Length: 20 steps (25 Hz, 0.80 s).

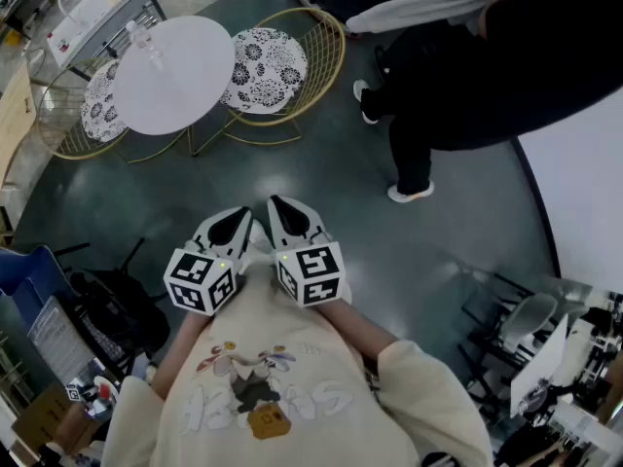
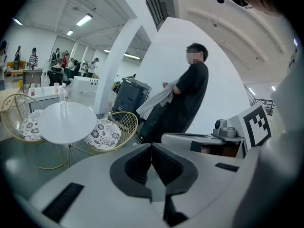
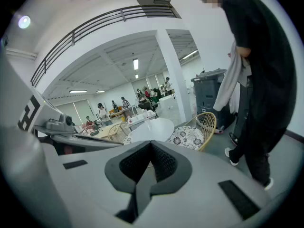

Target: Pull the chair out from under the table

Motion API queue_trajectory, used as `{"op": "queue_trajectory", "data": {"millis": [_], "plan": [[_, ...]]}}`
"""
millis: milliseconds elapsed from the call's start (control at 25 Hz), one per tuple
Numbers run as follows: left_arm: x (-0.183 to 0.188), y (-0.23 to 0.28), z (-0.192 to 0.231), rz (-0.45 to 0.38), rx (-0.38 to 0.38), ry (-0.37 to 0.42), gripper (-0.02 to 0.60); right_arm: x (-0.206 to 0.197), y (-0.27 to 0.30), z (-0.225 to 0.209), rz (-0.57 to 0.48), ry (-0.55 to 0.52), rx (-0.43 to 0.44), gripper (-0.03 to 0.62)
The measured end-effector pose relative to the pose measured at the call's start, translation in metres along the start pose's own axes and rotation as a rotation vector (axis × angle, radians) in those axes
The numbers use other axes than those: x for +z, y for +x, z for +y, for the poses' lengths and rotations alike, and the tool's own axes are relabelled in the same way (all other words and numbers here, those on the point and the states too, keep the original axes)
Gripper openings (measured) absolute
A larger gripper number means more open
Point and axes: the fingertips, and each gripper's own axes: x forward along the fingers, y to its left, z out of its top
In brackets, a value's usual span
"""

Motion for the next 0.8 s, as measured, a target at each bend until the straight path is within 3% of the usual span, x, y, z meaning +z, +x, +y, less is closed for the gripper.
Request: {"op": "queue_trajectory", "data": {"millis": [360,800], "plan": [[0.003,0.0,0.016,-0.012,0.002,-0.047,0.009,0.001,0.012,0.003,0.019,-0.007,-0.001,0.005],[-0.01,0.01,0.034,0.013,-0.073,-0.111,0.009,-0.021,0.016,-0.011,0.078,0.048,-0.109,0.005]]}}
